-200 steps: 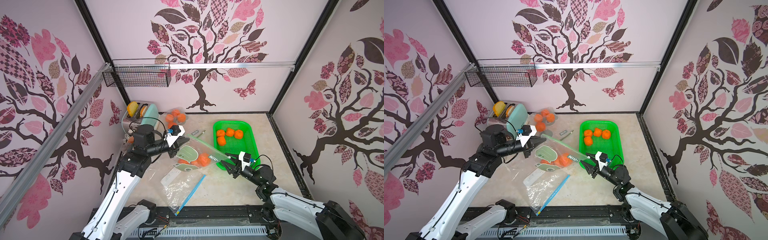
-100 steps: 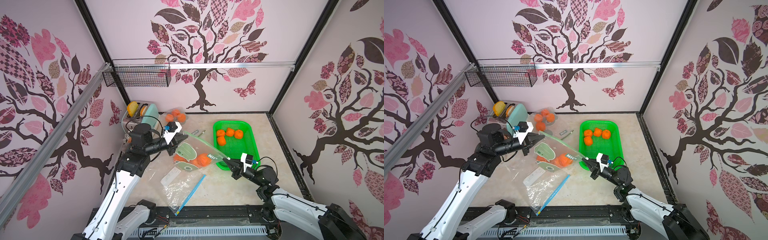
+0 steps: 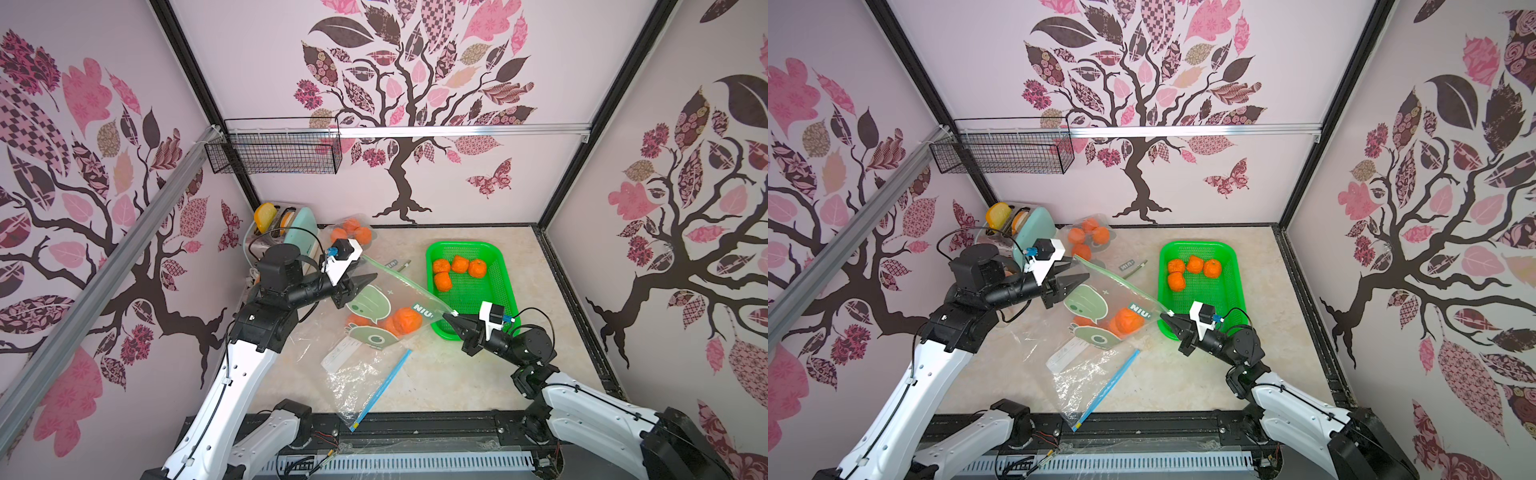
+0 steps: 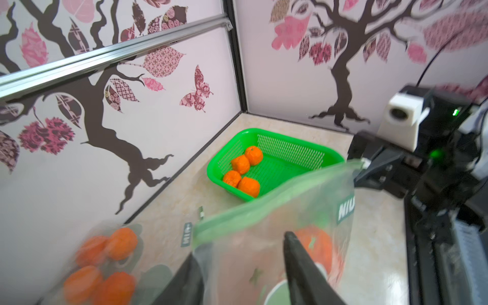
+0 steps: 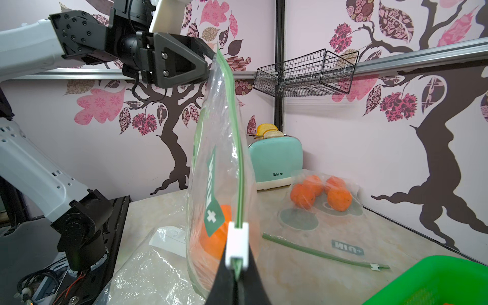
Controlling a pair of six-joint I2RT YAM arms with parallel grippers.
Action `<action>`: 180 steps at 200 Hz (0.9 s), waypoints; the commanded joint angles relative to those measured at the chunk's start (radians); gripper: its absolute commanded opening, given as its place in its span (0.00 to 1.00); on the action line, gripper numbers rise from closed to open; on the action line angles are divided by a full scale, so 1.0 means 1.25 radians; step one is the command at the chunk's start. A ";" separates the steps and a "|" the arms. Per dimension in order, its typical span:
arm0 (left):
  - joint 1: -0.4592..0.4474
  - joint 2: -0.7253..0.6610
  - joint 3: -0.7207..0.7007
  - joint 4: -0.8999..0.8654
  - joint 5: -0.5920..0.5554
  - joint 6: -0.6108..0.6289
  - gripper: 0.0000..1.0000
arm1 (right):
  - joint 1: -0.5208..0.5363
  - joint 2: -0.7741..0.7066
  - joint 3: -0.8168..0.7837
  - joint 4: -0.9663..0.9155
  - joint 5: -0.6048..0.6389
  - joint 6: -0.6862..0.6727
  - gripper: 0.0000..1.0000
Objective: Open the zip-top bag and take out the orange
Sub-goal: Unzip the zipper on the zipper food storage bag.
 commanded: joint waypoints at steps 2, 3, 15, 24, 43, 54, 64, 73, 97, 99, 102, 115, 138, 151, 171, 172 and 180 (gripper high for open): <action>-0.001 0.006 0.102 -0.091 -0.081 0.072 0.75 | -0.002 -0.013 0.043 -0.046 -0.030 -0.017 0.00; -0.001 0.007 0.107 -0.093 -0.085 0.074 0.77 | -0.002 -0.013 0.042 -0.047 -0.031 -0.018 0.00; -0.001 0.011 0.167 -0.119 -0.127 0.099 0.86 | -0.002 -0.015 0.048 -0.059 -0.036 -0.024 0.00; -0.002 0.021 0.221 -0.147 -0.121 0.111 0.90 | -0.002 -0.016 0.050 -0.061 -0.036 -0.025 0.00; -0.033 0.046 0.314 -0.203 0.030 0.142 0.88 | -0.002 -0.011 0.052 -0.062 -0.042 -0.029 0.00; -0.075 0.063 0.336 -0.220 0.123 0.156 0.85 | -0.002 -0.005 0.053 -0.059 -0.046 -0.030 0.00; -0.140 0.084 0.345 -0.236 0.145 0.180 0.79 | -0.002 0.003 0.054 -0.054 -0.052 -0.029 0.00; -0.216 0.111 0.344 -0.250 0.101 0.217 0.79 | -0.001 0.008 0.056 -0.054 -0.059 -0.029 0.00; -0.397 0.241 0.380 -0.358 -0.102 0.362 0.78 | 0.001 0.013 0.052 -0.042 -0.074 -0.026 0.00; -0.405 0.252 0.388 -0.370 -0.113 0.369 0.78 | 0.001 0.013 0.052 -0.042 -0.074 -0.026 0.00; -0.416 0.275 0.402 -0.390 -0.128 0.379 0.77 | 0.001 0.013 0.051 -0.042 -0.075 -0.027 0.00; -0.432 0.357 0.465 -0.459 -0.139 0.392 0.74 | 0.001 0.007 0.049 -0.049 -0.081 -0.030 0.00; -0.446 0.443 0.514 -0.503 -0.154 0.420 0.70 | 0.004 -0.002 0.043 -0.056 -0.081 -0.037 0.00; -0.451 0.458 0.508 -0.502 -0.150 0.438 0.68 | 0.005 0.001 0.042 -0.057 -0.079 -0.041 0.00; -0.452 0.470 0.490 -0.498 -0.137 0.445 0.65 | 0.005 0.002 0.043 -0.060 -0.080 -0.041 0.00; -0.452 0.471 0.489 -0.498 -0.136 0.446 0.64 | 0.005 0.002 0.043 -0.060 -0.080 -0.041 0.00; -0.453 0.478 0.483 -0.498 -0.134 0.446 0.62 | 0.005 0.002 0.041 -0.061 -0.080 -0.041 0.00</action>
